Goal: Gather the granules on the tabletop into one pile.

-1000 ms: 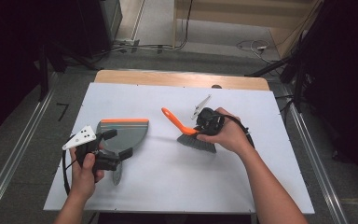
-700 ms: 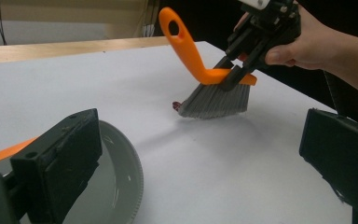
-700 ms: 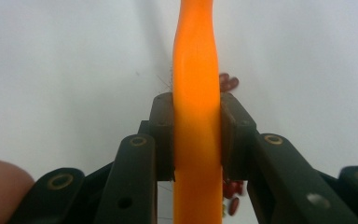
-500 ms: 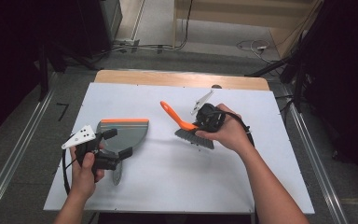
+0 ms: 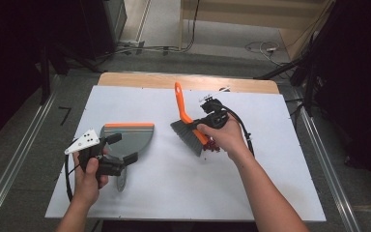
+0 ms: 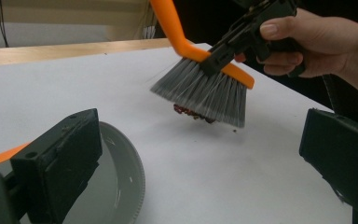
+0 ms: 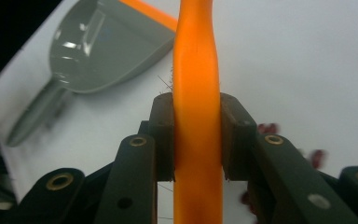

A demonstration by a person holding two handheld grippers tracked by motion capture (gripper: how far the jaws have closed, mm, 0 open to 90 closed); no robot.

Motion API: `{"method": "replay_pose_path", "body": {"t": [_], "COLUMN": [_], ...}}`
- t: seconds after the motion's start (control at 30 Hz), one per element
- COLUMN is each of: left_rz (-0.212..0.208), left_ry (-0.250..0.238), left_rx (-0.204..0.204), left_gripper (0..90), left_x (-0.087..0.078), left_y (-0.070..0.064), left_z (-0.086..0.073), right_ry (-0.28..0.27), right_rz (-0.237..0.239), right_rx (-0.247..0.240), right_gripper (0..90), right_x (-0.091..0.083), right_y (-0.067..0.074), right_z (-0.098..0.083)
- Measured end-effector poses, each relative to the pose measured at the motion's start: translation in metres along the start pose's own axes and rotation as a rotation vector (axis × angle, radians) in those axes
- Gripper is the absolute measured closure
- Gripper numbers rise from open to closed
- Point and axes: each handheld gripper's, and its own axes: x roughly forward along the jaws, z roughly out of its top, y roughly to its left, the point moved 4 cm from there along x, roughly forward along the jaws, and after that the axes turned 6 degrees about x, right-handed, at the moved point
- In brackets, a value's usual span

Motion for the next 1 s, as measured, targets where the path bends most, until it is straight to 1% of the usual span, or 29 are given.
{"method": "replay_pose_path", "body": {"t": [0.03,0.07,0.13,0.17,0.2,0.23,0.27,0.3,0.4,0.43,0.5,0.57,0.67,0.8,0.83,0.87,0.9,1.0], "left_rz": [-0.001,-0.002,-0.004,-0.003,-0.003,-0.004,-0.004,-0.005,-0.007,-0.005,-0.006,-0.006,-0.010,-0.010,-0.009,-0.009,-0.009,-0.010], "left_ry": [0.000,-0.002,-0.001,0.000,0.000,0.001,0.000,0.000,0.001,0.003,0.003,0.006,0.011,0.013,0.014,0.014,0.014,0.012], "left_rx": [0.000,-0.002,-0.001,-0.001,-0.001,0.000,-0.001,-0.001,0.001,0.002,0.004,0.004,0.007,0.007,0.006,0.006,0.006,0.006], "left_gripper": [0.0,0.0,0.0,0.0,0.0,0.0,0.0,0.0,0.0,0.0,0.0,0.0,0.0,0.0,0.0,0.0,0.0,0.0], "left_x": [0.000,0.000,0.000,0.000,0.000,0.000,0.000,0.000,0.001,0.001,0.001,0.002,0.003,0.003,0.003,0.003,0.003,0.004], "left_y": [0.000,0.000,0.000,0.000,0.000,0.000,-0.001,-0.001,-0.002,-0.002,-0.003,-0.003,-0.004,-0.004,-0.003,-0.003,-0.003,-0.004], "left_z": [0.000,0.000,0.000,0.000,0.000,0.000,0.000,0.000,0.000,0.000,0.000,0.000,-0.001,-0.001,-0.001,-0.001,-0.001,-0.001], "right_ry": [0.008,0.024,0.068,0.078,0.089,0.092,0.085,0.084,0.093,0.097,0.086,0.075,0.066,0.058,0.054,0.055,0.052,0.047], "right_rz": [0.022,0.030,-0.001,-0.011,-0.017,-0.038,-0.053,-0.037,-0.076,-0.083,-0.099,-0.115,-0.142,-0.144,-0.148,-0.149,-0.154,-0.164], "right_rx": [0.026,0.053,0.077,0.084,0.109,0.118,0.141,0.172,0.235,0.241,0.253,0.253,0.270,0.296,0.292,0.302,0.295,0.302], "right_gripper": [68.7,68.8,68.8,68.8,68.8,68.7,68.6,68.6,68.3,68.3,68.2,68.2,68.2,68.3,68.3,68.3,68.3,68.4], "right_x": [0.005,0.011,0.021,0.026,0.030,0.032,0.032,0.031,0.029,0.027,0.024,0.020,0.014,0.007,0.006,0.004,0.003,0.000], "right_y": [0.000,-0.001,-0.004,-0.007,-0.011,-0.015,-0.020,-0.024,-0.031,-0.032,-0.036,-0.039,-0.045,-0.052,-0.054,-0.054,-0.056,-0.058], "right_z": [-0.002,-0.005,-0.011,-0.013,-0.015,-0.016,-0.016,-0.016,-0.016,-0.017,-0.019,-0.020,-0.023,-0.026,-0.027,-0.028,-0.029,-0.030]}}
